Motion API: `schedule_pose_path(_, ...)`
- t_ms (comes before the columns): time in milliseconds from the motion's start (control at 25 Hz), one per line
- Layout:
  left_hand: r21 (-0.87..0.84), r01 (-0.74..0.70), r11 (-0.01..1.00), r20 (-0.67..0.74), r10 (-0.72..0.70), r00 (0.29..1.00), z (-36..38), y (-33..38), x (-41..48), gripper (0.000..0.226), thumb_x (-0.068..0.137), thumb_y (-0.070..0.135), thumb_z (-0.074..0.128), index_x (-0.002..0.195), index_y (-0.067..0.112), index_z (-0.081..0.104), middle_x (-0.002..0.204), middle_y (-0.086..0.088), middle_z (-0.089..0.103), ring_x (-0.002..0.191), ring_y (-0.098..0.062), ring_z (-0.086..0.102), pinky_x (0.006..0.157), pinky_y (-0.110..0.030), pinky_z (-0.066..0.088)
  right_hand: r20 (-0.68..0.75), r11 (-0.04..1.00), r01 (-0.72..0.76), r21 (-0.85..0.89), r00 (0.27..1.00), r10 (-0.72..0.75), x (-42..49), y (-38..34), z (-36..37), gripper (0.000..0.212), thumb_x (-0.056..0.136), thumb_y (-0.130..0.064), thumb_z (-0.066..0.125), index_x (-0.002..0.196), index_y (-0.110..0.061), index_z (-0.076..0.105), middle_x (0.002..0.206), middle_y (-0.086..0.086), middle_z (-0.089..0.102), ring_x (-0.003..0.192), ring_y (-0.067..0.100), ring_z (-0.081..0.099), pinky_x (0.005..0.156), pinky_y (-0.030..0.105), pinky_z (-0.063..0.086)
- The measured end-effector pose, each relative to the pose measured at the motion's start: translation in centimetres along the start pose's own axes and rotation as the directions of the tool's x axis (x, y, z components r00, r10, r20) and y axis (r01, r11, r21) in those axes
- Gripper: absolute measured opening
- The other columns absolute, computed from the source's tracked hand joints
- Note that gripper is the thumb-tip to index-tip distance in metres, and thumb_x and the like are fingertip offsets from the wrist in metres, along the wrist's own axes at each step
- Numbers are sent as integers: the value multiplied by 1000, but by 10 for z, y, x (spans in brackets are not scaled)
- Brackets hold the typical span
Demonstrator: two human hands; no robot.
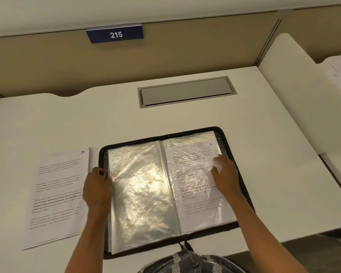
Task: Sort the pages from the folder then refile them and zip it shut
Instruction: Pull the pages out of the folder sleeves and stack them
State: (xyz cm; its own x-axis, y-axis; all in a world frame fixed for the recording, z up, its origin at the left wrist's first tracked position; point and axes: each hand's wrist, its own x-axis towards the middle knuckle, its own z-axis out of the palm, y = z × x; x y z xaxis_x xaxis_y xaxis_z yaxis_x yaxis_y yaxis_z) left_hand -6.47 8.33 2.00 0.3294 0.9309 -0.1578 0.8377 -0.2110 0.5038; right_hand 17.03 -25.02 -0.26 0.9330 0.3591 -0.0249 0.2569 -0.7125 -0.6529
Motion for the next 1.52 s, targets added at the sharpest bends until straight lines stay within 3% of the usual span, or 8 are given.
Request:
schedule_pose_path(120,32,-311,950,-21,312,950,20,34,-19,41,96,19,67,137,16,61,132,-12,63,123,-33,57,104,-52,48,-35,998,-63,20,997,64,26,-5,-3,37,95,-9,65,131,-7,62,134,11,62,130,30,51,108,37,40)
schedule_pose_path(360,-159,-640,751,317,653,688,84,115,-70,50,103,32,60,152,27,50,164,0,38,151,-20,34,123,-45,28,19,985,-172,14,985,172,79,-27,4,47,94,-17,68,138,-8,55,135,14,58,126,32,52,107,44,44)
schedule_pose_path(680,-247,-578,778,267,628,731,108,168,-31,45,100,23,64,145,19,58,148,-2,55,140,-23,44,116,-45,35,-68,979,-192,72,978,197,101,-34,-7,13,90,-14,75,102,-15,72,89,-1,72,85,24,70,76,38,58)
schedule_pose_path(920,-232,-614,754,334,655,678,123,189,12,40,100,31,67,139,22,64,136,-3,65,128,-26,54,107,-48,42,-139,979,-189,74,970,198,91,-36,-16,16,96,-25,71,109,-20,79,105,6,76,95,27,71,82,41,58)
schedule_pose_path(1200,-344,-619,706,327,708,626,129,198,19,7,90,24,79,97,25,79,95,9,73,95,-16,63,90,-48,52,-180,969,-167,185,963,200,87,-34,-24,8,91,-19,75,97,-20,80,90,-2,76,82,16,70,79,41,61)
schedule_pose_path(1320,-330,-669,666,276,746,606,131,197,20,7,90,25,77,96,29,79,92,15,75,92,-12,65,92,-49,50,-177,978,-151,141,969,175,89,-37,-28,7,91,-16,73,96,-18,77,91,-1,74,81,18,70,75,38,60)
schedule_pose_path(1400,-282,-716,638,234,770,594,131,194,18,8,92,25,76,100,27,79,95,14,76,94,-11,62,96,-44,45,-211,990,-107,94,970,124,93,-44,-28,9,92,-12,71,101,-16,72,100,1,70,85,19,69,77,36,58)
schedule_pose_path(1520,-228,-779,584,148,812,565,130,188,13,5,92,22,77,95,26,79,98,12,72,99,-14,55,90,-32,32,-143,975,169,141,978,-149,116,-71,-25,16,94,-2,63,107,-10,69,110,3,63,89,14,65,81,25,55)
